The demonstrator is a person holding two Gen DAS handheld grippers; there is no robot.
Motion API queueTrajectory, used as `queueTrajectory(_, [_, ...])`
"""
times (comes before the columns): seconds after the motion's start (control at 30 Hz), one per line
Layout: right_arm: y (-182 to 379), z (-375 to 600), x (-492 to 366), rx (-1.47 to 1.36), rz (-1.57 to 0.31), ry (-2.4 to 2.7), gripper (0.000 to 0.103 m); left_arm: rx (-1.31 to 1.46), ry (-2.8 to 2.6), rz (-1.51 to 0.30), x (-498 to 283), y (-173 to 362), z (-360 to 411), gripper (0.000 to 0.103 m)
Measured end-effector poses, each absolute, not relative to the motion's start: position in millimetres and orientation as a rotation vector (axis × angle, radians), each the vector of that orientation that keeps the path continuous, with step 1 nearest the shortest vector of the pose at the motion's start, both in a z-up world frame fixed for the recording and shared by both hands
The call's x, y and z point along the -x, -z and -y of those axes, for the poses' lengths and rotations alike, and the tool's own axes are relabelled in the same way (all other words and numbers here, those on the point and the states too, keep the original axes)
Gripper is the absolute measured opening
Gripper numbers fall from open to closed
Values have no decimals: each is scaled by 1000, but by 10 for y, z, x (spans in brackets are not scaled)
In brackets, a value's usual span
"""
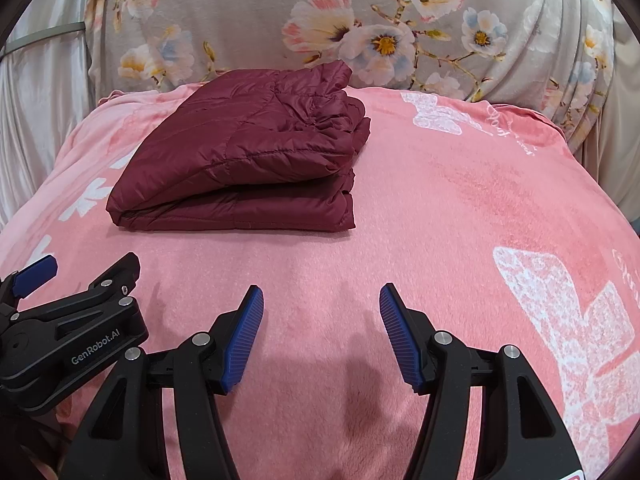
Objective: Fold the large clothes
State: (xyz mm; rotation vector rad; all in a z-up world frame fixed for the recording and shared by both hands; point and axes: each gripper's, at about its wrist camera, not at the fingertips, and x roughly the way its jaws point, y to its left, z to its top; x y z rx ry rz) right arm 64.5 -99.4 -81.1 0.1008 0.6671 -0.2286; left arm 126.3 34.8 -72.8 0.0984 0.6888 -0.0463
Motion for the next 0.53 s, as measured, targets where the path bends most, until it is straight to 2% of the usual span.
queueTrajectory(0.53, [815, 999, -640, -99, -667, 227, 60, -103, 48, -668, -1228, 689, -339, 98])
